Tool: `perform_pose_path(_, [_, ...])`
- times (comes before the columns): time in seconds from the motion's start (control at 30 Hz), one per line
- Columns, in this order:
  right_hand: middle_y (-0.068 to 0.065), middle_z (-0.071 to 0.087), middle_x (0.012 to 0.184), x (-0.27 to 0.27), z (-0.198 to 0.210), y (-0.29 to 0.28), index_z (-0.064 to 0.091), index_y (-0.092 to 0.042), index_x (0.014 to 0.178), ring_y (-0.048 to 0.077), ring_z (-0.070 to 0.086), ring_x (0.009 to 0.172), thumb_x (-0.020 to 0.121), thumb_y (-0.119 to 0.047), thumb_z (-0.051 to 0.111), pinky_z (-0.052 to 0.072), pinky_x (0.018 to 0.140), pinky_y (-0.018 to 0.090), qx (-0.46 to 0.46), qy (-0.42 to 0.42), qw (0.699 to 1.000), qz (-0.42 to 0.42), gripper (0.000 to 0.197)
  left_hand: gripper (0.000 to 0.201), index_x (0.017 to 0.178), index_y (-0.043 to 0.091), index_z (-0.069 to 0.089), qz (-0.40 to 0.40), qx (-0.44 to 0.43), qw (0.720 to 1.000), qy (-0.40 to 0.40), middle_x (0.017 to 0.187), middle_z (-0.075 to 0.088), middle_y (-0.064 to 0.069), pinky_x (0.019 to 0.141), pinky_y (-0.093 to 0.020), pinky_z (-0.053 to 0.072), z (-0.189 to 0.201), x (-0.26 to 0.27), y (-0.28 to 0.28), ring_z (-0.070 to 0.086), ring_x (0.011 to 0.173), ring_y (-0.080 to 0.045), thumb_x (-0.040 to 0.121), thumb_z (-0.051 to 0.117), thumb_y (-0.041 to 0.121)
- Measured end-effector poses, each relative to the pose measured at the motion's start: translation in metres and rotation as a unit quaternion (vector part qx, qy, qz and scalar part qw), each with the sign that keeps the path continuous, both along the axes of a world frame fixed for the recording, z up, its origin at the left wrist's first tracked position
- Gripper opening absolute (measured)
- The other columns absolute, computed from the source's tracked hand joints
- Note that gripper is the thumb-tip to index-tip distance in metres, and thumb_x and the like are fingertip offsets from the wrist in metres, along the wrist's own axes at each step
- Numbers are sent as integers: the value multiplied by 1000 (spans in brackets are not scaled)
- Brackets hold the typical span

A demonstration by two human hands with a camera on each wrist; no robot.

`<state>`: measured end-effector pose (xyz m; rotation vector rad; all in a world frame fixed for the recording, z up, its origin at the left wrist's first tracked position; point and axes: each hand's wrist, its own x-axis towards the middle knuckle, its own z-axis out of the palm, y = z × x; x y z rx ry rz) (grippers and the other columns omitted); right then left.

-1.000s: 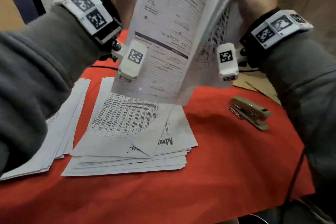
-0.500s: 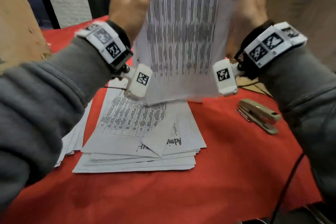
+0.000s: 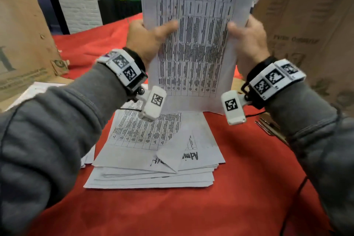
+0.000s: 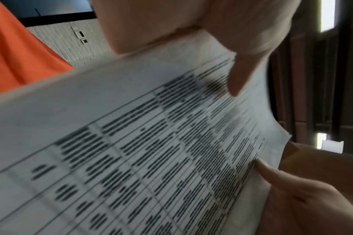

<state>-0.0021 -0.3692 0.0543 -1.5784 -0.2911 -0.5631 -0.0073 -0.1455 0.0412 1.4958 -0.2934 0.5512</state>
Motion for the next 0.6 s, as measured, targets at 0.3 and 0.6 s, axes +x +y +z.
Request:
perform_pose_path(0.3, [7, 75, 113, 0, 1, 8, 64, -15, 114, 24, 73, 106, 77, -19, 69, 59, 97, 44, 39, -18, 999, -19, 37, 41, 107, 11, 77, -30, -7, 999, 10, 106, 81, -2, 99, -45, 59, 7, 0, 2, 76, 105, -20, 74, 92, 30])
perform_pose_path(0.6, [7, 76, 117, 3, -3, 14, 66, -8, 122, 24, 72, 110, 82, -20, 66, 56, 101, 48, 52, -19, 998, -18, 42, 41, 94, 18, 77, 1, -2, 1000, 13, 112, 78, -14, 97, -47, 60, 1, -2, 1, 74, 107, -30, 69, 92, 47])
